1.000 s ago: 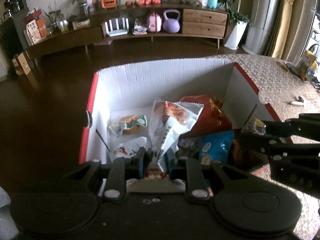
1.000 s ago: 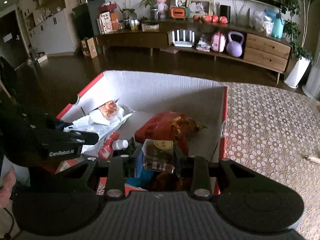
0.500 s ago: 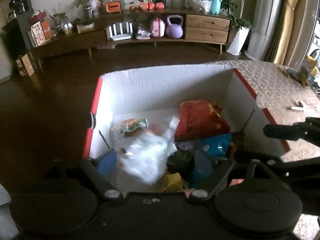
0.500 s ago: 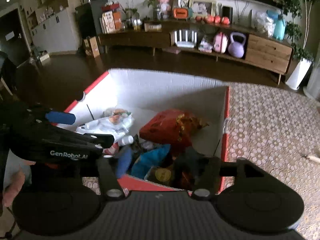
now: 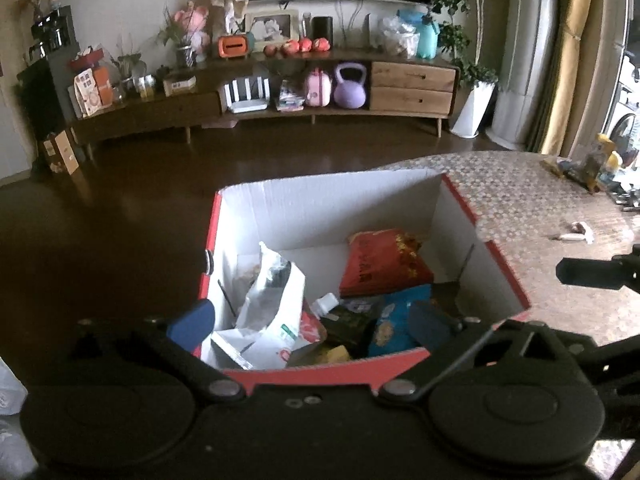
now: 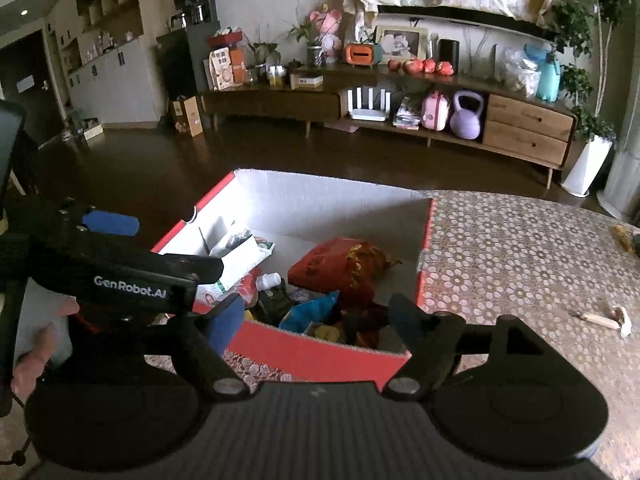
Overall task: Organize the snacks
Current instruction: 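Withdraw both tools from the box back over the table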
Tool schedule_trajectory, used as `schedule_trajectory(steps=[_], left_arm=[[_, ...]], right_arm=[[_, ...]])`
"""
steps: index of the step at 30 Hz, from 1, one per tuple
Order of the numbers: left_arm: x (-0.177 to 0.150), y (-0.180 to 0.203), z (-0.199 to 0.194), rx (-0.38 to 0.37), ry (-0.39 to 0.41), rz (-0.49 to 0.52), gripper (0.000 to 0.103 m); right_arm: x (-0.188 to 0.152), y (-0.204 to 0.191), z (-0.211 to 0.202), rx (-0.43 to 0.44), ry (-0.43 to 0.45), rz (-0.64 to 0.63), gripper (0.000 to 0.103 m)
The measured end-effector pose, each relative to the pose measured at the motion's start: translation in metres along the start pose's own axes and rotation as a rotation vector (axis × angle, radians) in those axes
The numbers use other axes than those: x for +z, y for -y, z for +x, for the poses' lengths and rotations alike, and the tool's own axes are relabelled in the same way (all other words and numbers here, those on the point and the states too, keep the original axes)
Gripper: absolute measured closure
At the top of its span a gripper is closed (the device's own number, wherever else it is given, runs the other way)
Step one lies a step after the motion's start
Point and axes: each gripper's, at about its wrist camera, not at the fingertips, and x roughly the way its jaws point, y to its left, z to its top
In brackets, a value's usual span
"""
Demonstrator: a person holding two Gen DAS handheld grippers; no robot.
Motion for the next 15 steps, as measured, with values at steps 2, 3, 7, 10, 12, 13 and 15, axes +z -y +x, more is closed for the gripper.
schedule_trajectory(steps=[2,3,7,10,12,13,15], left_arm=[[-0.001,0.004,-0.011,-0.006,0.013,0.004,0.000],[0.000,0.006,-0.017,-0.008,0.019,0.007,0.000],[-0.002,0.018,-0.035,-0.035,0.031,0.018,0.000],[-0.004,0.032,-0.049,-0.067,0.049,0.033,0.000],[-0.005,0.043,-0.058,-0.094,0.063,0.048,0.000],[-0.006,0.050,-0.061,-0.104,0.068,0.055,0.000],[-0.007,0.063,-0.066,-0.118,0.073,0.073,0.000]], right_arm=[[-0.003,0.003,-0.012,-0.010,0.009,0.007,0.023],[-0.005,0.004,-0.019,-0.018,0.013,0.009,0.023],[-0.015,0.013,-0.045,-0.048,0.034,0.024,0.023],[-0.023,0.022,-0.063,-0.081,0.044,0.045,0.023],[-0.028,0.031,-0.077,-0.094,0.049,0.056,0.023],[-0.030,0.035,-0.084,-0.102,0.052,0.059,0.023],[-0.036,0.044,-0.096,-0.124,0.057,0.064,0.023]])
